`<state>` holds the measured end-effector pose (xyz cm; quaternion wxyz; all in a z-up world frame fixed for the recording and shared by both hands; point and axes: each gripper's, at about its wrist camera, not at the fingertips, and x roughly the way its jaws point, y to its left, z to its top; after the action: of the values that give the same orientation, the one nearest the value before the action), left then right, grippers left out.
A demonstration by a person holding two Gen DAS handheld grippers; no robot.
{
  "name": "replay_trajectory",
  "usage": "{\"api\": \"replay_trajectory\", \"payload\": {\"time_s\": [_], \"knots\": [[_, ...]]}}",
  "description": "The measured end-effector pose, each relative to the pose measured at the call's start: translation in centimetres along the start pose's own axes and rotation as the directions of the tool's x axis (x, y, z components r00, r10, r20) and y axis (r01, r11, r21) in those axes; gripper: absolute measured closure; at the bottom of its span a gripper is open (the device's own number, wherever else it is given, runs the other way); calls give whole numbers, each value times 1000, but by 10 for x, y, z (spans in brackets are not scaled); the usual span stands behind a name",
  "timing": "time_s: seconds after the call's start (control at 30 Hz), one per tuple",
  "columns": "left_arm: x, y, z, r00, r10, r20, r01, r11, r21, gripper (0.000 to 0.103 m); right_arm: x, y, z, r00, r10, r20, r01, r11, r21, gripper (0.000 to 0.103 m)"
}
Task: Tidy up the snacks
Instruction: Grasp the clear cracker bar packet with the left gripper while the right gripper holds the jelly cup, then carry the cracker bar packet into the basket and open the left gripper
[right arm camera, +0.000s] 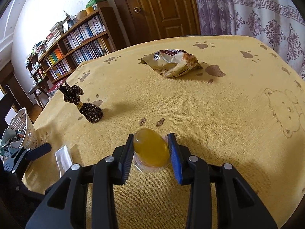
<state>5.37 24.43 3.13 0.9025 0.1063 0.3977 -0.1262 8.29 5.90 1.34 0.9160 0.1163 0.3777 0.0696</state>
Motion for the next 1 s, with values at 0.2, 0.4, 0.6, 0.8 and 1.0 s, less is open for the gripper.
{"api": "replay_trajectory", "payload": {"time_s": [0.2,0.4,0.6,0.8,1.0], "knots": [[16,-5,-1,995,-73,-73,75,997,28,6,-1,-1,-1,1000,16,0,-16,1000,6,62],[17,-6,0,994,-81,-69,83,996,25,10,0,0,-1,1000,16,-5,-16,1000,7,60],[12,-9,-2,996,-78,-47,80,996,44,18,0,0,-2,1000,15,-6,-15,1000,6,60],[1,-11,-5,998,-63,-19,64,997,48,19,0,0,-2,1000,17,-5,-17,1000,6,60],[-19,-5,-6,998,-56,21,55,998,6,19,0,0,-2,1000,18,-6,-18,1000,7,60]]}}
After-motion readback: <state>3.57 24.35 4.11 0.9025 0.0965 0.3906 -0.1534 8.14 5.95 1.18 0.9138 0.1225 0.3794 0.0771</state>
